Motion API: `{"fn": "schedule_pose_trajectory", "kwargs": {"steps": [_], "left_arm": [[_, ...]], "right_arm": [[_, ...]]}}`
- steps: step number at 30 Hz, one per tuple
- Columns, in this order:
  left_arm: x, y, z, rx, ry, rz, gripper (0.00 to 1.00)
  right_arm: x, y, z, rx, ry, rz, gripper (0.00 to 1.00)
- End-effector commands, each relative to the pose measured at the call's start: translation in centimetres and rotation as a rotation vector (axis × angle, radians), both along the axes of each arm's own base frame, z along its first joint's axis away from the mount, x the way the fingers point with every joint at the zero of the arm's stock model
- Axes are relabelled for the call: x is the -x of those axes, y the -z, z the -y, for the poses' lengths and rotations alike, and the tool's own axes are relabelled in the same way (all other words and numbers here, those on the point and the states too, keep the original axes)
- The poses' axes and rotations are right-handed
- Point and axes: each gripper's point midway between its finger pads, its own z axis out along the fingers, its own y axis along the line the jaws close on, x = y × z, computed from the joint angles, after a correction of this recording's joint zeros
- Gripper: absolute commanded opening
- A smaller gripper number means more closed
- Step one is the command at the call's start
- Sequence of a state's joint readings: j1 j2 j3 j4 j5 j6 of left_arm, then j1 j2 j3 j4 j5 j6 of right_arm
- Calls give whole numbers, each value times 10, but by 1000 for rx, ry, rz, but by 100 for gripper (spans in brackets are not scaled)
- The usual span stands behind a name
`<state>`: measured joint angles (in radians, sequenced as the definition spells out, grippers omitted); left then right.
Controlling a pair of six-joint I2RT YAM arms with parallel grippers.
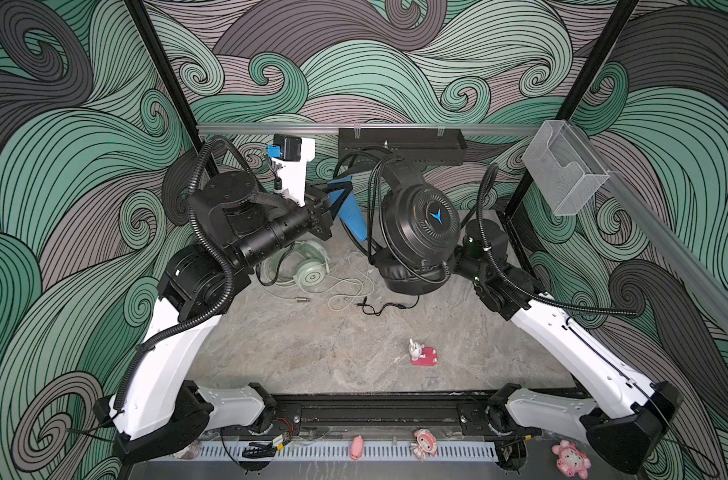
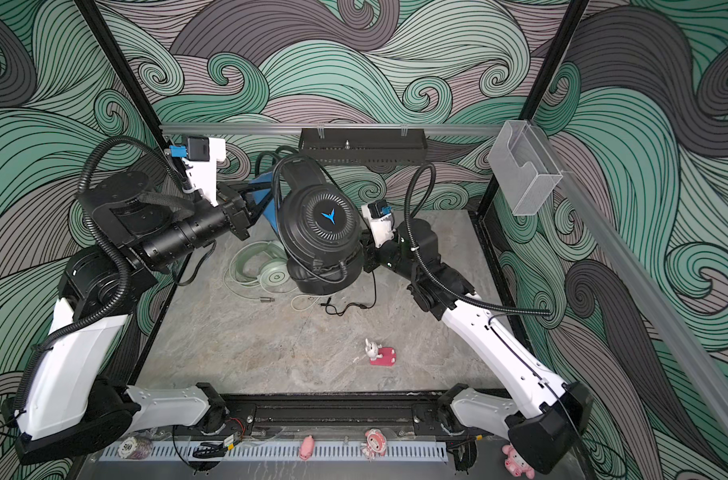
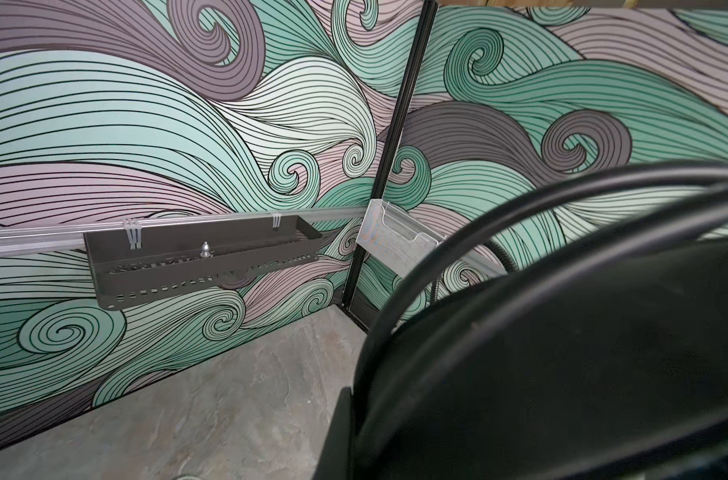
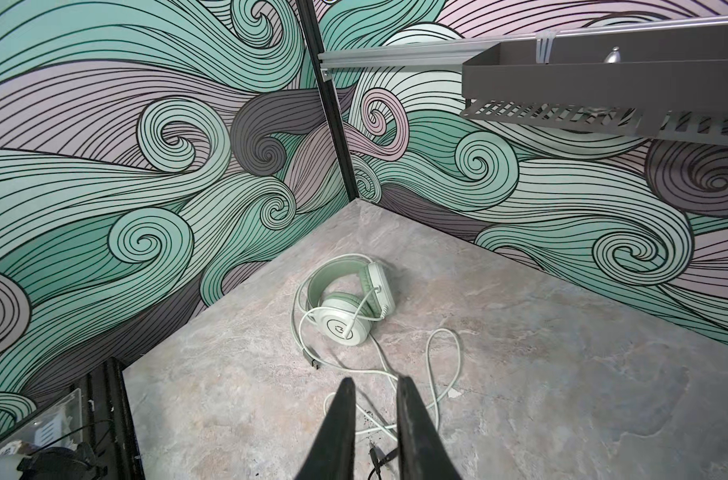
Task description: Wrap the headphones
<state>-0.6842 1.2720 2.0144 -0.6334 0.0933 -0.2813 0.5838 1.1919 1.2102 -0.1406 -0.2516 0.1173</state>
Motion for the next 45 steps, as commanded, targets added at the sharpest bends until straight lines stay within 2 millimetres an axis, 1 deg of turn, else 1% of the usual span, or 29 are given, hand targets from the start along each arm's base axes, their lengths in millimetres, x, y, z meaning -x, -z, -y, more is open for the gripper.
{"fn": "schedule_pose_trajectory", "kwargs": {"steps": [1,5,10,13,17,20,23,28,31,34,36,38,40,43,45], "left_arm": [[13,-56,-13,191,0,85,0],[11,-63,-15,215,-16,87,0],[7,-70,-28,269,-75,83,0],[4,-73,-36,307,-120,77,0],[0,-74,-46,332,-173,71,0],[-3,-74,-51,353,-206,65,0],[-2,-79,-59,388,-232,74,0],[-1,-86,-64,435,-239,80,0],[-2,-88,-71,469,-269,71,0],[-6,-86,-81,513,-320,56,0],[-10,-82,-87,544,-356,36,0],[-16,-77,-95,578,-398,9,0],[-22,-71,-104,607,-436,-14,0],[-32,-66,-111,652,-459,-48,0],[-40,-64,-110,675,-457,-70,0]], "right_arm": [[-1,4,-6,-43,-29,-22,19],[-1,16,-12,-57,-53,-61,17],[-1,33,-13,-47,-55,-90,16],[2,39,-13,-43,-64,-100,16],[5,40,-13,-43,-75,-98,17],[8,41,-14,-38,-87,-100,12],[8,46,-15,-33,-93,-111,8],[9,49,-18,-26,-111,-124,3],[8,50,-19,-25,-114,-130,1],[6,52,-19,-14,-110,-137,0],[3,59,-17,27,-83,-161,0],[-3,68,-10,89,-28,-184,0],[-6,73,-2,146,17,-192,0],[-2,77,2,222,45,-181,0],[3,83,4,268,54,-180,0]]}}
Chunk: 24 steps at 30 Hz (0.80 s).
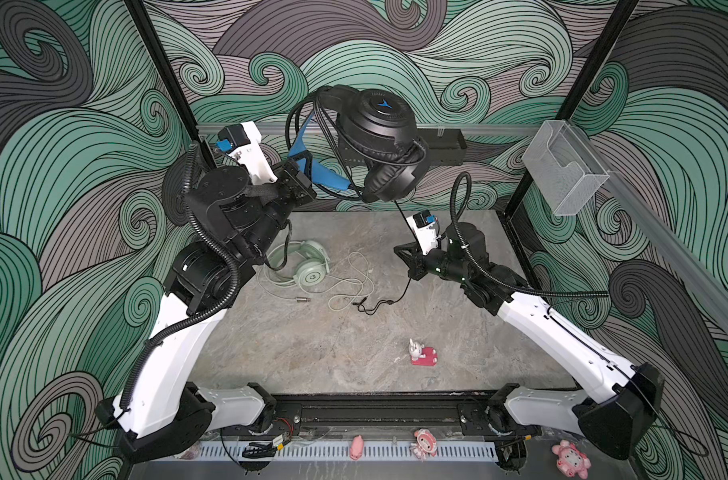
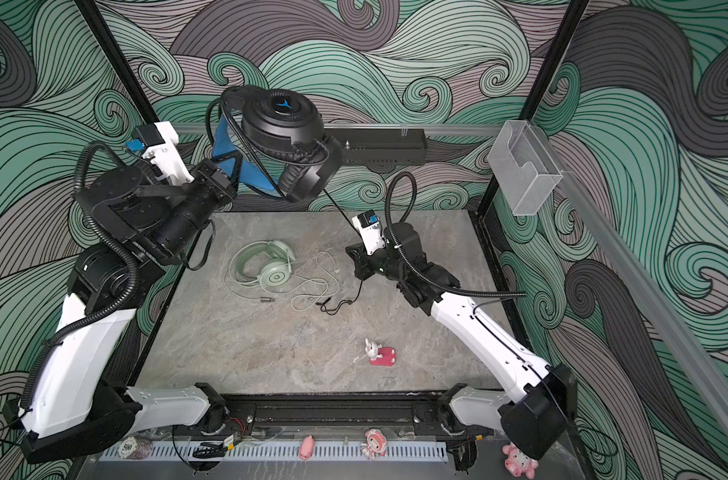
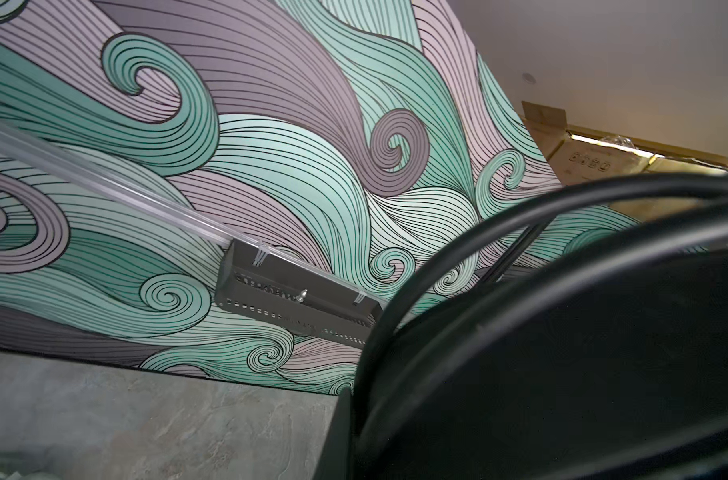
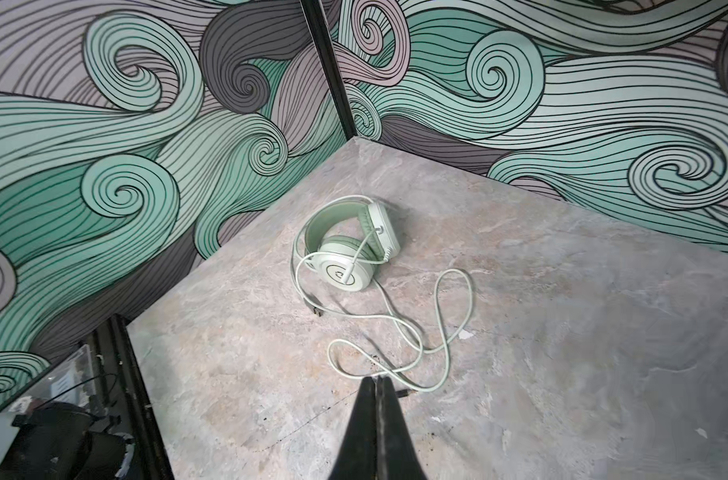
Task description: Wrap the headphones
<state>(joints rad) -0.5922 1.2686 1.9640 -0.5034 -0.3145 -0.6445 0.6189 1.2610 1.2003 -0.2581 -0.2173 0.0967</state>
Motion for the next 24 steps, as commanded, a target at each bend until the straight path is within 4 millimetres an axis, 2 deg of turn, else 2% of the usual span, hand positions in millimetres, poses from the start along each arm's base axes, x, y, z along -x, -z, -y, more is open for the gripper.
{"fn": "schedule_pose_trajectory", "kwargs": {"steps": [1,5,13,19,24], "left_arm": [[13,-50,-28,274,-33,116,0],[-6,-37,-23,294,-50,72,0],[-43,-15,-37,276,-134,10,0],[-68,22,-48,141,-262,-55,0],[-87,54,-57,-9,-385,-116,0]], "right_arm": [[7,26,15,162,54,-28,0],[16,35,12,246,52,-14,0],[36,41,-1,334,3,32,0],[46,36,-10,369,-37,72,0],[63,32,-27,404,-103,111,0]]}}
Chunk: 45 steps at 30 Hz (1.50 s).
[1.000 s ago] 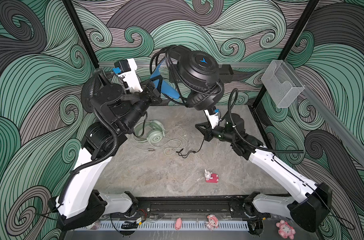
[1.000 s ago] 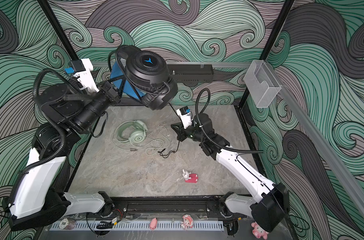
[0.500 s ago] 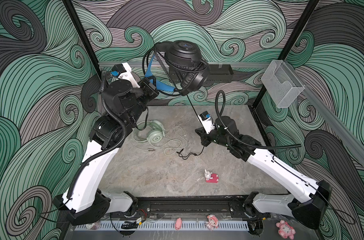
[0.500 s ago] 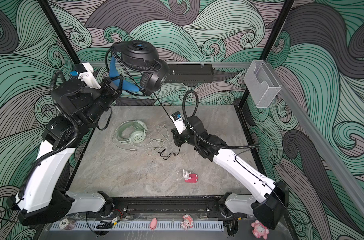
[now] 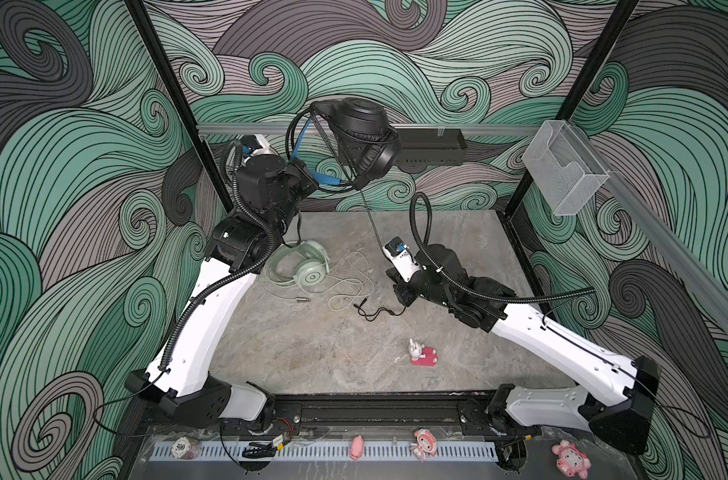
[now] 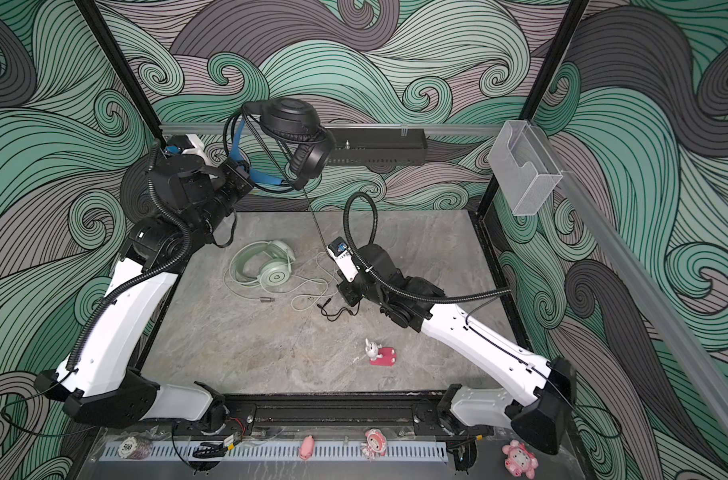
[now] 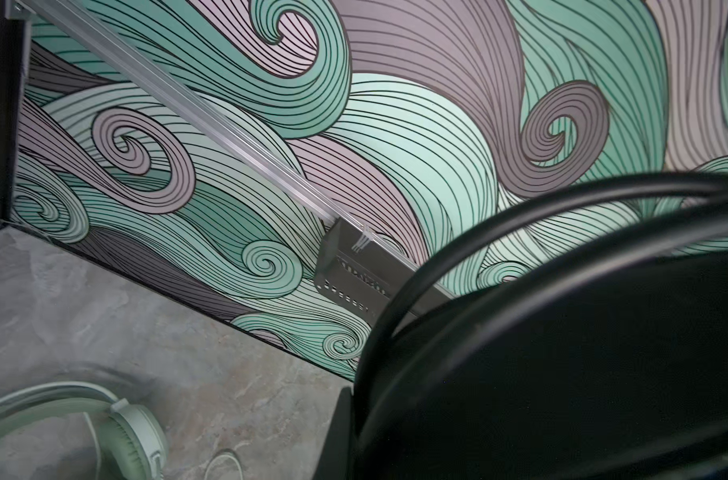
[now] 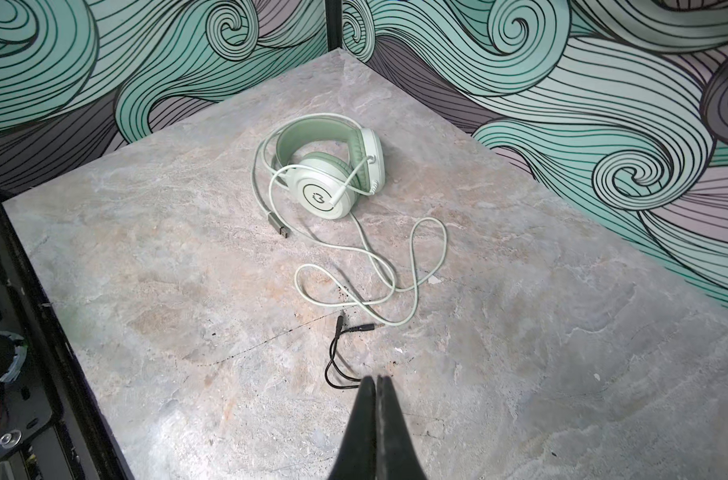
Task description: Wrap the headphones
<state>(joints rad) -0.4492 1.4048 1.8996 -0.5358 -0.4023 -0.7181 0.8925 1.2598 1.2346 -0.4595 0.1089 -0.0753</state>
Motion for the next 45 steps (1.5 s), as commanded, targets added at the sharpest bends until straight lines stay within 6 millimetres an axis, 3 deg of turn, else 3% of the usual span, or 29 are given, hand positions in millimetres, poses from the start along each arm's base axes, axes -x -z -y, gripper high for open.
{"fn": "schedule_pose_trajectory", "kwargs": {"steps": [1,5,9,12,16,21,28,32,38,45], "left_arm": [[-6,-22,-31,-29,-167,90,0],[-23,13,-30,-172,-200,-13,0],[-24,37,-29,-306,-218,-81,0],[-21,52,-17,-486,-216,-121,0],[-14,77,3,-734,-188,-177,0],[-1,103,18,-913,-128,-211,0],[24,112,20,-1005,-20,-202,0],[31,119,31,-1028,94,-195,0],[45,125,50,-1054,273,-166,0],[64,136,77,-1065,507,-129,0]], "right_arm": [[14,2,-5,89,-55,22,0],[28,-13,-17,134,-116,90,0],[38,-35,-28,171,-173,154,0],[43,-58,-36,206,-214,218,0],[38,-78,-41,304,-238,297,0],[24,-103,-35,395,-206,415,0],[9,-118,-21,508,-163,523,0],[1,-126,-9,526,-121,551,0],[-12,-150,18,419,-29,529,3],[-17,-155,29,440,2,552,4]]}}
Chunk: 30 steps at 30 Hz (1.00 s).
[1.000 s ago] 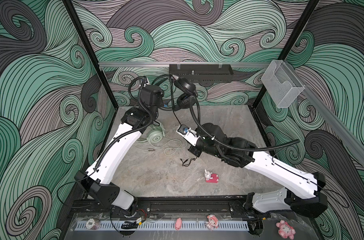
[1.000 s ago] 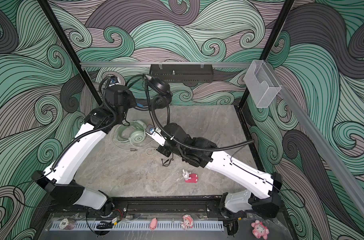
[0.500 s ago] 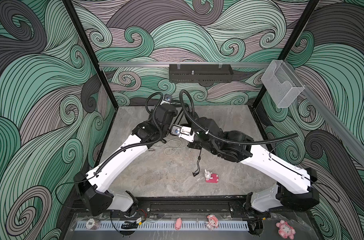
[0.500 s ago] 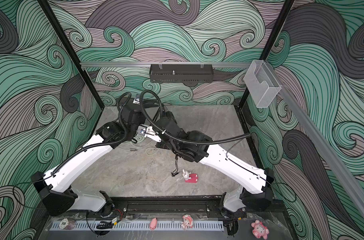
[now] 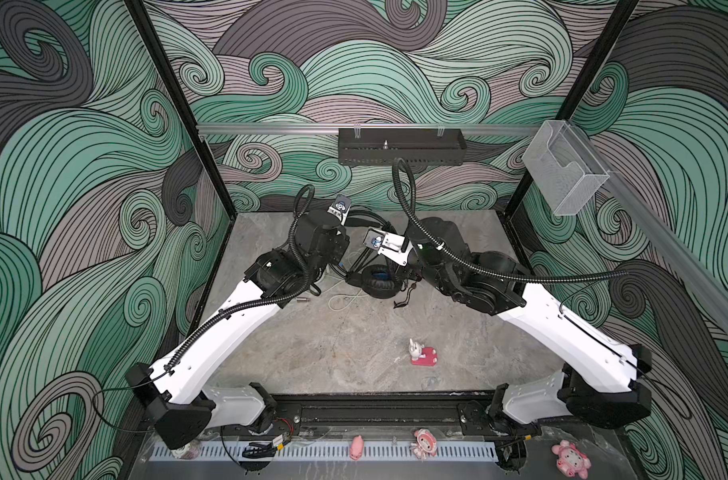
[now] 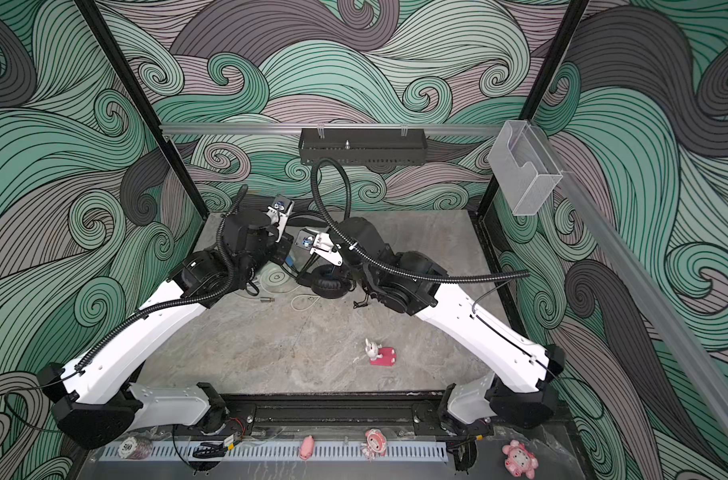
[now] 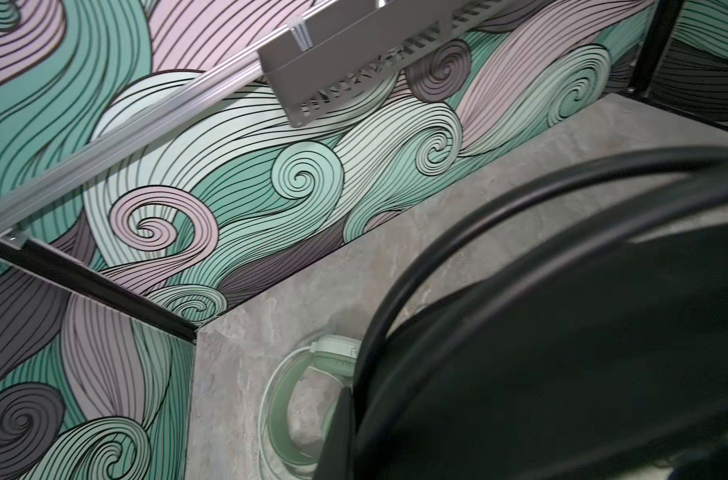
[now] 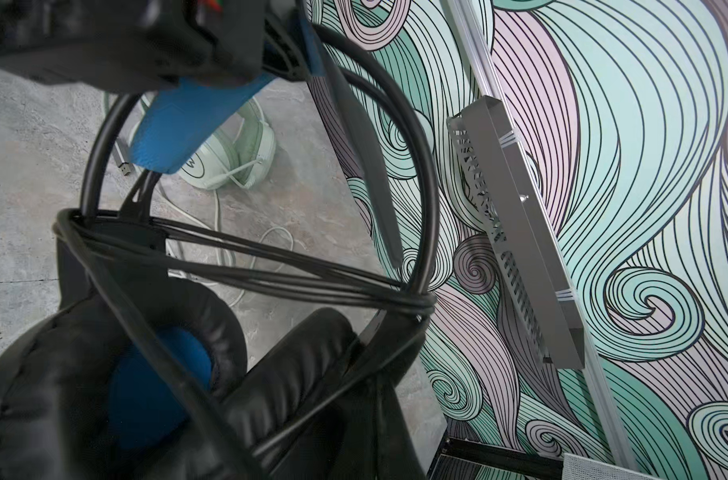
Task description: Wrap the headphones
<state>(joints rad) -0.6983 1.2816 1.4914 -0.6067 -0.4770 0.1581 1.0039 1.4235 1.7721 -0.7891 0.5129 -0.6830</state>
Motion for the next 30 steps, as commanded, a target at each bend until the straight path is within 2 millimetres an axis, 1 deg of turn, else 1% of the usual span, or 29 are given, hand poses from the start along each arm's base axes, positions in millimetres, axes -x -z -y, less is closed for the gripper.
{"fn": "schedule_pose_trajectory", "kwargs": {"steps": [1,3,7,14,17,24,26,30], "left_arm": [[19,-4,9,-8,127,-37,0],[22,1,10,-24,146,-56,0],[31,3,9,-52,186,-66,0],[45,-4,10,-62,255,-67,0],[48,-9,11,-38,266,-62,0],[56,-25,14,49,288,-38,0],[59,-31,14,76,294,-32,0],[64,-49,16,153,303,-9,0]], "right_arm": [[0,-40,17,-102,34,80,5],[0,-41,19,-89,38,91,6],[-5,-33,27,-25,69,129,7],[-4,-20,33,-3,75,113,9],[-8,-17,36,-16,94,102,8],[-17,-15,48,-128,136,40,10],[-20,-14,52,-168,149,20,10],[-22,-10,57,-250,164,-33,10]]}}
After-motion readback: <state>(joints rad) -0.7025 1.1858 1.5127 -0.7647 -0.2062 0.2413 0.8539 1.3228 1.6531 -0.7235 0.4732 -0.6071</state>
